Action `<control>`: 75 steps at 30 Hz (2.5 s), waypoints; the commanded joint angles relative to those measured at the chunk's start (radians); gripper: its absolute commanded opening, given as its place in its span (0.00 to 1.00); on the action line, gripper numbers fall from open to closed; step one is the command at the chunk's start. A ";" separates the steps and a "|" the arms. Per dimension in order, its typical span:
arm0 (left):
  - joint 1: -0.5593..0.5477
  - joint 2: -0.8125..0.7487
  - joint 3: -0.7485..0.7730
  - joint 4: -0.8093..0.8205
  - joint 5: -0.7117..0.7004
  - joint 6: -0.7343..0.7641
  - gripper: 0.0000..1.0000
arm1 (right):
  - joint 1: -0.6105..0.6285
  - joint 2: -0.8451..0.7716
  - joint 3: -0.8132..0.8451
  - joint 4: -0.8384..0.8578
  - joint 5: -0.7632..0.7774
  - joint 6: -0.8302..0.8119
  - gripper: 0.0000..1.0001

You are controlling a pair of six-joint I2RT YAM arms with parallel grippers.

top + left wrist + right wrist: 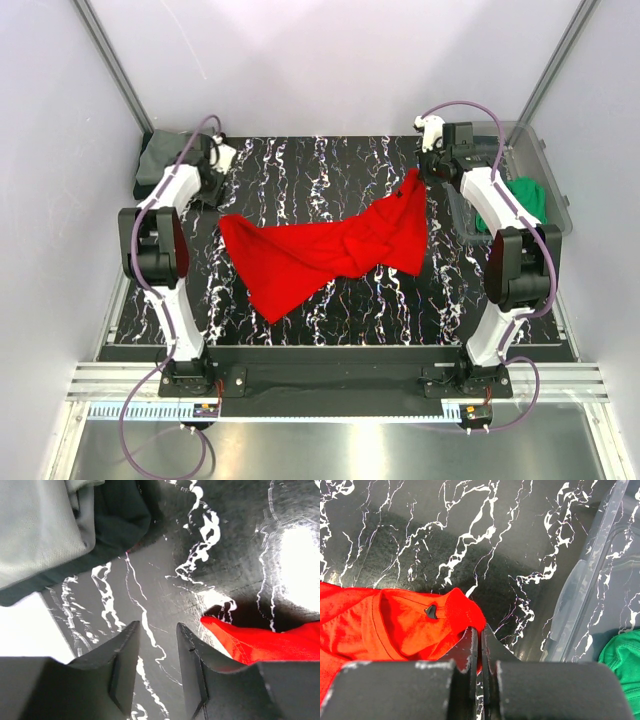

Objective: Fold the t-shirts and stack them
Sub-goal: Flatten the tshirt out

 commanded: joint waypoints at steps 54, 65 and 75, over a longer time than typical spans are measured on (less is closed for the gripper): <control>0.204 0.310 0.371 -0.447 0.597 0.098 0.40 | 0.007 -0.052 0.003 0.006 -0.023 0.000 0.00; 0.204 0.337 0.362 -0.485 0.621 0.115 0.39 | 0.007 -0.046 0.003 0.009 -0.025 0.000 0.00; 0.203 0.353 0.362 -0.499 0.661 0.110 0.35 | 0.007 -0.038 -0.002 0.013 -0.026 0.002 0.00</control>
